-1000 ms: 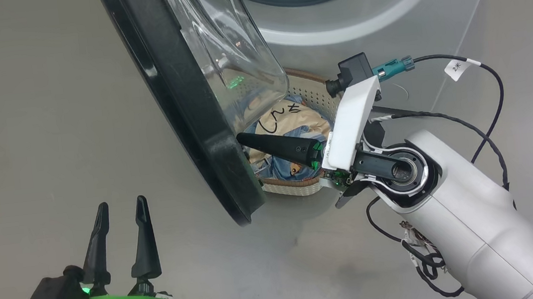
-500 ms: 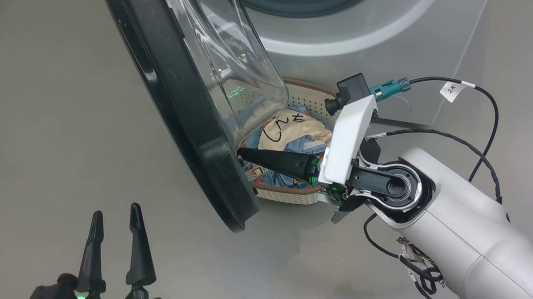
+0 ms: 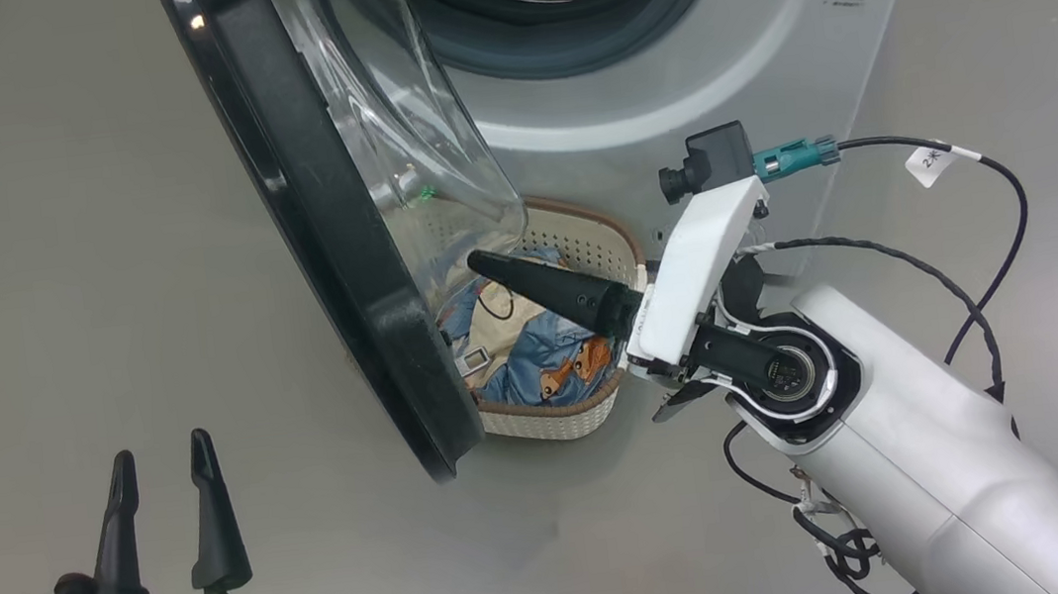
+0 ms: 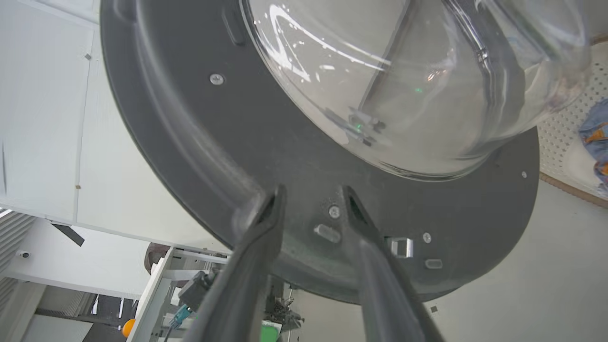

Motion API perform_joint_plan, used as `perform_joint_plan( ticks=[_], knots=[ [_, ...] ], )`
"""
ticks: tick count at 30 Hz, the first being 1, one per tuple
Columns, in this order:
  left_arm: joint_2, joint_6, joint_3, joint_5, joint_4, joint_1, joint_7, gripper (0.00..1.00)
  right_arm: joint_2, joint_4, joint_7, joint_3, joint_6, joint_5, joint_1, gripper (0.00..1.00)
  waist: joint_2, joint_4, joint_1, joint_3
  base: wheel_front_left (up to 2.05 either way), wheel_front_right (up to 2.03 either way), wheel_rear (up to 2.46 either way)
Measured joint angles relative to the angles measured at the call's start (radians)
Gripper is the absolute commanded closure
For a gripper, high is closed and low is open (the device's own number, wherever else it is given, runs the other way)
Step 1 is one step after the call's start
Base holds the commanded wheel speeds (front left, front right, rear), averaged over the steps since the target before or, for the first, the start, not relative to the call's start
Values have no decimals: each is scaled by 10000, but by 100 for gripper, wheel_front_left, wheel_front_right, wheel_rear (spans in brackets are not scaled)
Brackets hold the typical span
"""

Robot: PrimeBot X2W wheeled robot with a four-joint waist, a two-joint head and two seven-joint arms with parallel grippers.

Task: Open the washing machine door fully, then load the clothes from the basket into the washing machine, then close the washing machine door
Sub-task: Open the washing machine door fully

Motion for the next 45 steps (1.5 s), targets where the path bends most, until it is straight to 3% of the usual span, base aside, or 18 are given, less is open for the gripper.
perform_joint_plan(
  ticks=[1, 9, 16, 24, 30, 33, 39, 45],
  knots=[
    [0, 0, 65, 44, 8, 56, 0, 0, -42, -44, -123, -25, 0, -100, 0, 0, 0, -64, 0, -53, 0, 0, 0],
    [6, 0, 472, 203, 67, 355, 0, 0, -842, -589, -1461, -155, 0, -1335, 12, 0, 0, -606, 0, -533, 0, 0, 0],
    [13, 0, 840, 414, 44, 721, 0, 0, -2474, -809, -3183, 46, 2, -3638, 187, 0, 0, -1065, 0, -930, 0, 0, 0],
    [19, 0, 1538, 491, -75, 1190, 0, 0, -3714, -476, -5415, 311, 2, -5812, 918, 0, 0, -1746, 0, -1276, 0, 0, 0],
    [17, 0, 1931, 587, -182, 1429, 0, 0, -3722, -132, -6669, 142, 2, -6226, 1649, 0, 0, -2255, 0, -1442, 0, 0, 0],
    [19, 0, 2063, 631, -211, 1577, 0, 0, -3766, -46, -6679, -146, -44, -6475, 1989, 0, 0, -2512, 0, -1505, 0, 0, 0],
    [19, 0, 2184, 658, -282, 1732, 0, 0, -3902, 12, -6656, -813, -623, -7106, 2761, 0, 0, -2966, 0, -1569, 0, 0, 0],
    [19, -2, 2243, 658, -320, 1788, 0, 0, -3488, -548, -6581, -2731, -1158, -7463, 3624, 0, 0, -3283, 0, -1557, 0, 0, 0]
  ],
)
